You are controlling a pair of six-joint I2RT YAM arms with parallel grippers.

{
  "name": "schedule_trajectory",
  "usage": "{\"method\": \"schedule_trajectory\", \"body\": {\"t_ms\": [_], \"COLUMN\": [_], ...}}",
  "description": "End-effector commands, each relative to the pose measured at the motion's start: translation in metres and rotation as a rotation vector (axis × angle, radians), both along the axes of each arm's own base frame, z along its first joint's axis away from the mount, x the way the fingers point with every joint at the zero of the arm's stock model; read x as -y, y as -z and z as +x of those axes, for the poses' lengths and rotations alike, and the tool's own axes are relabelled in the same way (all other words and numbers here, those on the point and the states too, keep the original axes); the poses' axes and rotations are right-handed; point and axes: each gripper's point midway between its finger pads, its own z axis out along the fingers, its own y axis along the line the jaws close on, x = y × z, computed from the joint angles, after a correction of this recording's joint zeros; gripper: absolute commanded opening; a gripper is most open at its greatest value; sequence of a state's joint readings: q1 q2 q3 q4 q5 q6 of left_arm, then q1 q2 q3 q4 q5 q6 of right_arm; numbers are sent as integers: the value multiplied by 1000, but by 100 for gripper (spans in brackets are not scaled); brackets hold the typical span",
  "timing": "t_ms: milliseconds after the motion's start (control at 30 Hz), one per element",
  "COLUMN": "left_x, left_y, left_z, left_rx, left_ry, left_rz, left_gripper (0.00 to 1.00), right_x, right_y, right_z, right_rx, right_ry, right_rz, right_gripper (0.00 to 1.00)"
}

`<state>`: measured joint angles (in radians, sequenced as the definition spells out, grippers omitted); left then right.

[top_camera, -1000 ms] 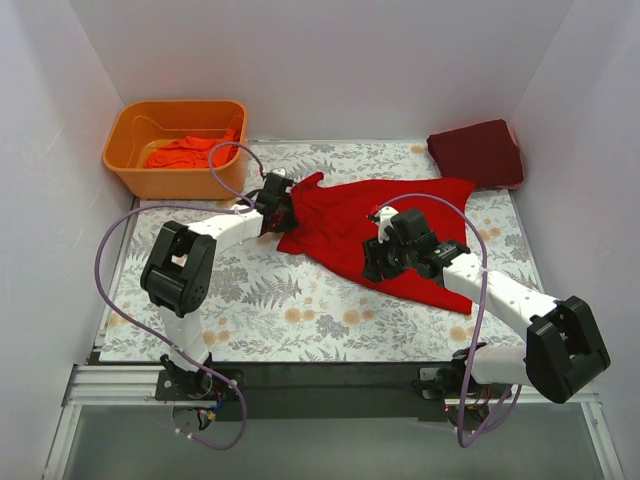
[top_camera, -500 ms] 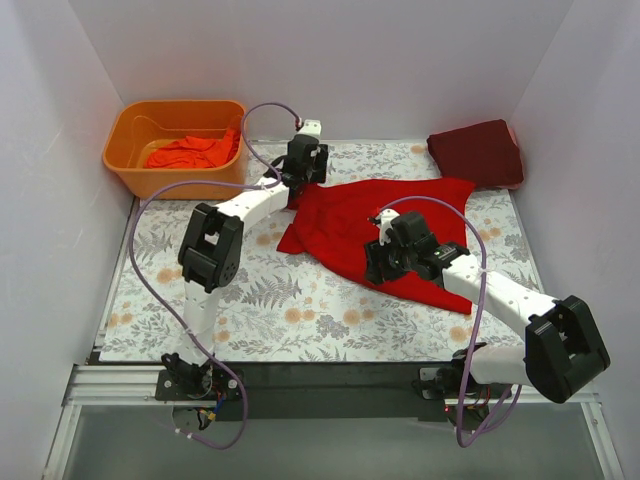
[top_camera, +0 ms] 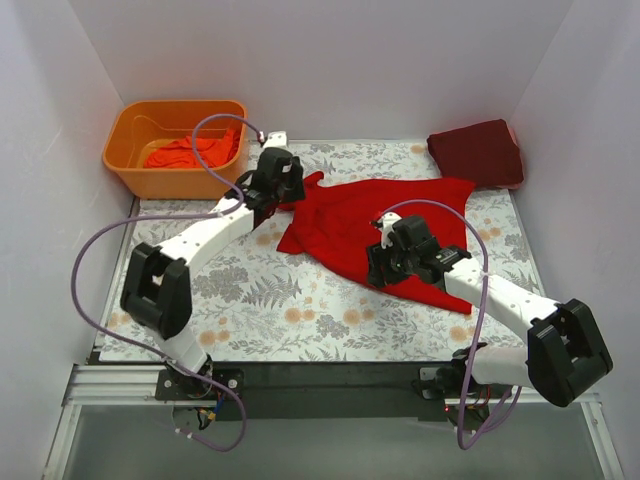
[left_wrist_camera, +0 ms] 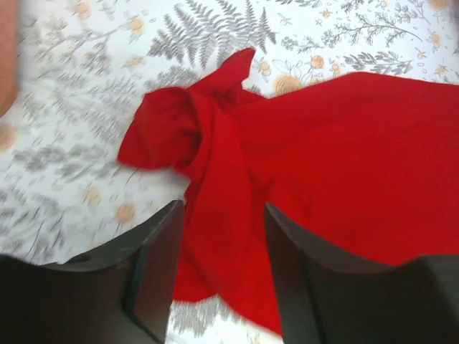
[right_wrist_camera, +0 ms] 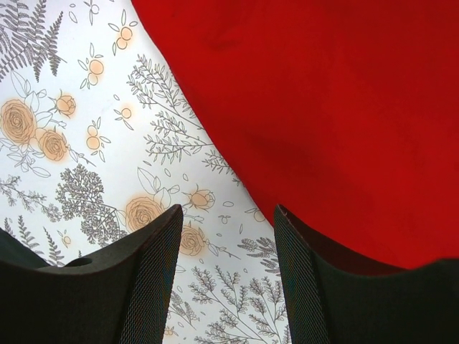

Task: Fold and stack the t-shirts
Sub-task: Flatten the tshirt out

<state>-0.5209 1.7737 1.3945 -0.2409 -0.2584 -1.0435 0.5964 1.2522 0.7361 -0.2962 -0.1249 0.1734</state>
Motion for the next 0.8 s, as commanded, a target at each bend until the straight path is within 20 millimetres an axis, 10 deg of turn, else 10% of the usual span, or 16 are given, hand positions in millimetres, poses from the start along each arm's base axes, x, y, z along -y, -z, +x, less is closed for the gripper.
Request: {"method": "schedule_trajectory", "body": {"t_ms": [0,233,767], "left_x": [-29,-61,-46], "left_y": [-1,79,132], "left_z": [-45,-93,-76], "left_rx": [-72,-275,-385], "left_ry": [-94,-125,-96], "left_rz": [-22,117,176], "left_gripper": [45,49,55], "right_x": [1,2,12], "right_y": [-8,-6,3], "right_z": [1,-2,-5], "right_rx": [32,27,27], "right_ry": [9,11,26], "right_rz": [18,16,-22], "right_gripper": [60,61,61]}}
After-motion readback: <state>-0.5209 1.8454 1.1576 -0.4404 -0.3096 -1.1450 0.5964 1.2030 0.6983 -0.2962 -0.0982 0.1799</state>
